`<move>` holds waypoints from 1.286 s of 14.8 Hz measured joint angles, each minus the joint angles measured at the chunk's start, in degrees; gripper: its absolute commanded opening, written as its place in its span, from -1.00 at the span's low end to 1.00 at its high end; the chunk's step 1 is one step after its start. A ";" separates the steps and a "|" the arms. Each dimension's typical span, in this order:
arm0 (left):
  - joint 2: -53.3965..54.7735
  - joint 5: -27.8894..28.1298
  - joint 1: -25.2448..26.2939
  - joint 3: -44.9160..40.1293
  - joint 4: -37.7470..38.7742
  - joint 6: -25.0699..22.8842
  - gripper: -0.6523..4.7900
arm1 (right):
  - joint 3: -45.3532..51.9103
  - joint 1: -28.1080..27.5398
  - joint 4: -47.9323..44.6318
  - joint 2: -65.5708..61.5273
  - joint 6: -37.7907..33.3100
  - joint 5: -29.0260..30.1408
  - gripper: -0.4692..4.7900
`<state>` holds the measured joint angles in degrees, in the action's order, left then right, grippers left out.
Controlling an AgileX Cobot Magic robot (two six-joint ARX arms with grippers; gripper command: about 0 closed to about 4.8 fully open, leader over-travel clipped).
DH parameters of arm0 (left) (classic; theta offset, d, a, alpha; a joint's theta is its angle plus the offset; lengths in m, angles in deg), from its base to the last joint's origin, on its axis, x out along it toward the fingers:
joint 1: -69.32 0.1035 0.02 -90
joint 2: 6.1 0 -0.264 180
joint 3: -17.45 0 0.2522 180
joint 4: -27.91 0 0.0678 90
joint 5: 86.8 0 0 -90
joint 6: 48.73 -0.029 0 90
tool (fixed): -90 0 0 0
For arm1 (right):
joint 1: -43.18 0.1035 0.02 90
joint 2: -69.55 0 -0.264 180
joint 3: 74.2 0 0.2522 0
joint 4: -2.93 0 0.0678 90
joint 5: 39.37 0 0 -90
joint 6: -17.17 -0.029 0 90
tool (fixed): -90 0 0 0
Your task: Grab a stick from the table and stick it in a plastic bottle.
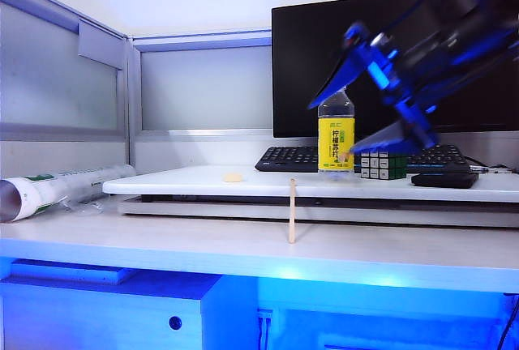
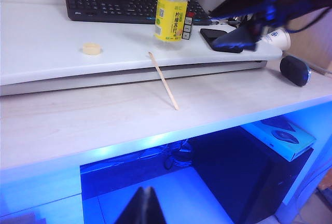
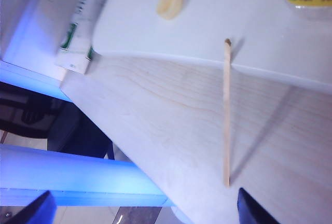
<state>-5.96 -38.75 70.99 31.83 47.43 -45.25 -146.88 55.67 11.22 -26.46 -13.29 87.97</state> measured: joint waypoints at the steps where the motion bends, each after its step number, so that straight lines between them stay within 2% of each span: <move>1: 0.00 0.00 -0.02 0.00 -0.02 0.00 -0.78 | -2.49 0.59 -0.07 -2.91 0.00 0.02 1.00; 4: 0.00 0.02 0.00 0.00 -0.02 0.00 -0.78 | -9.94 2.99 -0.13 -14.75 -1.27 -0.37 1.00; 13: 0.00 0.02 0.00 0.00 0.00 0.00 -0.78 | -18.34 5.51 -0.59 -25.27 -2.56 -5.31 1.00; 14: 0.00 0.00 -0.02 0.00 -0.02 0.02 -0.78 | -18.34 5.51 -1.14 -26.82 -2.56 -6.01 0.76; 15: 0.00 0.02 0.00 0.00 -0.02 0.00 -0.78 | -18.45 5.44 -1.86 -27.36 -2.67 -6.10 0.06; 16: 0.00 0.00 -0.02 0.00 -0.04 0.00 -0.78 | -18.40 5.57 -1.95 -27.93 -2.95 -6.29 -0.34; 17: 0.00 0.02 0.00 0.00 -0.02 0.00 -0.78 | -18.38 5.57 -1.90 -28.26 -2.95 -6.32 -0.54; 18: 0.00 0.00 0.00 0.00 -0.04 0.00 -0.78 | -18.36 5.57 -2.01 -28.26 -2.95 -6.27 -0.85; 19: 0.00 0.00 0.00 0.00 -0.04 0.00 -0.78 | -18.38 5.57 -3.43 -28.24 -2.93 -5.88 -0.86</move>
<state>-5.96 -38.75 70.99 31.83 47.39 -45.25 -165.26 61.25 7.78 -54.70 -16.22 82.09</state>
